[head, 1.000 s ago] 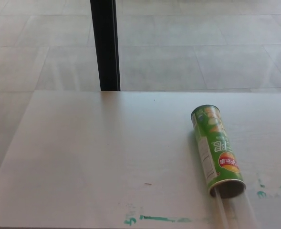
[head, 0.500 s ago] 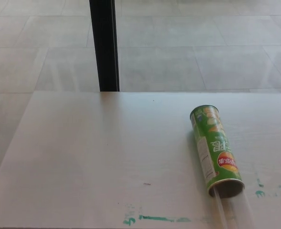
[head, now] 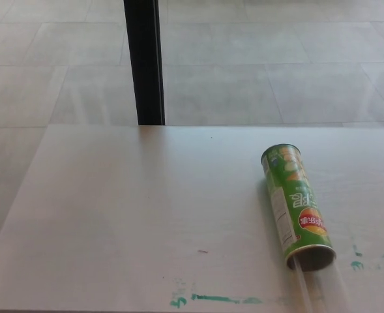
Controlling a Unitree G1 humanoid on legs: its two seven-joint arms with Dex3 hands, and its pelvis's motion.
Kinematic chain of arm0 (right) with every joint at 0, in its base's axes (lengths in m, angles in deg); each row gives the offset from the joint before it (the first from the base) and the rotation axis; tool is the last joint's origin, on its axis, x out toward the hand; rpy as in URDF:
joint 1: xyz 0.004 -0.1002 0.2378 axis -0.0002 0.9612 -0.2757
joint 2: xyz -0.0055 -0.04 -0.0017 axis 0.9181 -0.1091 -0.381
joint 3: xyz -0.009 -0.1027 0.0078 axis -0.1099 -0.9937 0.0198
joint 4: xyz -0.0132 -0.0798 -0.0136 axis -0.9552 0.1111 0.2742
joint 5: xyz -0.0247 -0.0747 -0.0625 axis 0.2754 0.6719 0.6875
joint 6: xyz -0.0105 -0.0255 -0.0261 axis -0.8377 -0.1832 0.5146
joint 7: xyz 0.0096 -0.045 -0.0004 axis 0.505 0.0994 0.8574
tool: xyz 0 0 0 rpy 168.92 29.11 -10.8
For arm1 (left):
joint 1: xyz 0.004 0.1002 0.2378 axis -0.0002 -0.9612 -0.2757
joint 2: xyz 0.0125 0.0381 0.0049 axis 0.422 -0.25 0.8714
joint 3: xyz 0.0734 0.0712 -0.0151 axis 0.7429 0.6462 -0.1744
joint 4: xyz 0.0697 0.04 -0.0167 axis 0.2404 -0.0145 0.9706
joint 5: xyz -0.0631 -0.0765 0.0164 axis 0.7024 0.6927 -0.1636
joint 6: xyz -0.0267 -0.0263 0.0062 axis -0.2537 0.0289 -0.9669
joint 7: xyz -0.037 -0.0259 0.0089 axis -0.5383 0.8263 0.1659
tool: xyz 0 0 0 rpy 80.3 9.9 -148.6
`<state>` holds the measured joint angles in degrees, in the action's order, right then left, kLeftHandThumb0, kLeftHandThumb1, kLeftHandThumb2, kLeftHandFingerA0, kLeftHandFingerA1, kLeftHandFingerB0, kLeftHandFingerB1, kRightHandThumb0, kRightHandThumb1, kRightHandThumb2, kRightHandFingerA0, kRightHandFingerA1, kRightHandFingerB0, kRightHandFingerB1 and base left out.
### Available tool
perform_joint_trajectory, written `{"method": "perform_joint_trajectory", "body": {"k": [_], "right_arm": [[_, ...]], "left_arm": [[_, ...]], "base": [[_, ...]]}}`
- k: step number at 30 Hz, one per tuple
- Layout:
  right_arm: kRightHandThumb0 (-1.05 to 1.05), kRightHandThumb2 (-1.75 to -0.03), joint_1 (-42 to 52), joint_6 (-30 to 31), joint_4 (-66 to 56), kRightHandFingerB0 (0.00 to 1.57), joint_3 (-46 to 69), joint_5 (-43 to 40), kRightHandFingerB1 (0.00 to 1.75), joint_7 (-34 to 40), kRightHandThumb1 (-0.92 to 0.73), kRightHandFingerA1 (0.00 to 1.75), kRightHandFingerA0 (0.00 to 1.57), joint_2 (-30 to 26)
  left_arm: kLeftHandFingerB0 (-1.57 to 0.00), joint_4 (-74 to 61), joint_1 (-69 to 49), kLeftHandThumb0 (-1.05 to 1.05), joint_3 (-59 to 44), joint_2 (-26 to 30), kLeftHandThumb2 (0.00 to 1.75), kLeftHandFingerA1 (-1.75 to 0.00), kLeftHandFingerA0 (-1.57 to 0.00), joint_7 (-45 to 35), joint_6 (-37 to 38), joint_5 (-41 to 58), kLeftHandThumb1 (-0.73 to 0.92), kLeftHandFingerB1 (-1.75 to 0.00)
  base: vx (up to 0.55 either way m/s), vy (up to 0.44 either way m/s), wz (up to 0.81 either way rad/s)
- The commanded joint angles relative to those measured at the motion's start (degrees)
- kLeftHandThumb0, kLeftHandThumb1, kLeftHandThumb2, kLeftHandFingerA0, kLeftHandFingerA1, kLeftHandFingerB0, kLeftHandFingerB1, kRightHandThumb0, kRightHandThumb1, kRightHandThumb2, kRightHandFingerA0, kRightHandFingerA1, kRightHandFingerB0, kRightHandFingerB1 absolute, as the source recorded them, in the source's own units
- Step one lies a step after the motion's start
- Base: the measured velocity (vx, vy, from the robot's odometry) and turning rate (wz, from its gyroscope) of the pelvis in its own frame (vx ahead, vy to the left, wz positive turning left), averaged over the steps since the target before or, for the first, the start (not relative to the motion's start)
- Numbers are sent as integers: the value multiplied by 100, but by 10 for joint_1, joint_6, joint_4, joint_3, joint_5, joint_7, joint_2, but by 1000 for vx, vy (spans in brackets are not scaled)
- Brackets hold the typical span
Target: Use the finger on the right hand of the robot to pull out the chips tray kept inside a container in the middle of the desk
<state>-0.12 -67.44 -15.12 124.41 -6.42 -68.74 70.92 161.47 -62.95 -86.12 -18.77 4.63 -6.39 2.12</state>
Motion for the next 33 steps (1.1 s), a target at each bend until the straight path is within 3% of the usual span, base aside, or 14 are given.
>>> {"method": "perform_joint_trajectory", "body": {"k": [1,6,8,9,11,12,17,18,19,20,22,29,30,33], "right_arm": [[-23,-59,-43,17,133,38,38,-87,47,97,-65,82,79,26],[-25,-59,-69,18,246,41,46,-124,43,45,-66,84,81,2],[-23,-59,-68,24,245,42,48,-134,44,33,-66,87,79,5],[-23,-60,-70,16,261,41,42,-131,43,31,-66,78,79,1],[-23,-60,-82,16,297,40,49,-155,43,-3,-67,78,75,-5],[-19,-60,-86,26,304,39,53,-170,45,-21,-70,86,65,-6],[-15,-60,-98,75,309,41,75,-236,52,-107,-70,104,59,1],[-15,-60,-98,75,310,41,75,-237,52,-108,-70,104,59,0],[-14,-60,-95,66,311,43,65,-229,56,-112,-71,103,59,2],[-14,-60,-96,65,309,41,61,-228,53,-115,-71,99,60,1],[-13,-60,-93,61,307,44,55,-230,54,-115,-70,99,58,1],[-14,-60,-91,70,305,45,41,-249,53,-117,-71,101,55,-5],[-15,-60,-94,68,315,46,39,-252,53,-116,-71,97,57,-8],[-14,-60,-92,68,312,47,28,-256,56,-114,-71,104,57,-10]], "left_arm": [[-63,-1,11,-57,4,8,61,-61,-53,8,1,-8,70,-59],[-66,1,10,-57,-2,7,61,-60,-52,-1,-4,-1,71,-77],[-65,0,8,-56,-3,6,61,-60,-51,-4,-2,0,71,-73],[-59,3,10,-55,-9,3,61,-59,-49,-3,-4,6,70,-58],[-61,2,9,-57,-7,4,61,-60,-48,-4,-2,3,70,-65],[-62,1,9,-58,-6,4,61,-61,-49,-3,-3,2,70,-71],[-62,2,9,-57,-9,2,60,-63,-52,0,-4,5,70,-63],[-62,2,9,-57,-9,2,60,-63,-52,0,-4,5,70,-63],[-64,0,8,-57,-7,3,61,-62,-51,-3,-2,3,70,-84],[-60,1,11,-57,-9,2,61,-61,-51,3,-9,5,69,-64],[-61,2,11,-56,-12,1,61,-60,-50,2,-9,7,69,-72],[-62,2,9,-57,-12,2,60,-61,-51,-2,-5,5,69,-60],[-63,2,9,-58,-10,2,60,-61,-52,-2,-5,3,70,-74],[-61,0,10,-56,0,3,61,-61,-50,8,-3,-7,71,-66]], "base": [[0,0,0],[0,0,0],[0,0,0],[0,0,0],[0,0,0],[0,0,0],[0,0,0],[0,0,0],[0,0,0],[0,0,0],[0,0,0],[0,0,0],[0,0,0],[0,0,0]]}}
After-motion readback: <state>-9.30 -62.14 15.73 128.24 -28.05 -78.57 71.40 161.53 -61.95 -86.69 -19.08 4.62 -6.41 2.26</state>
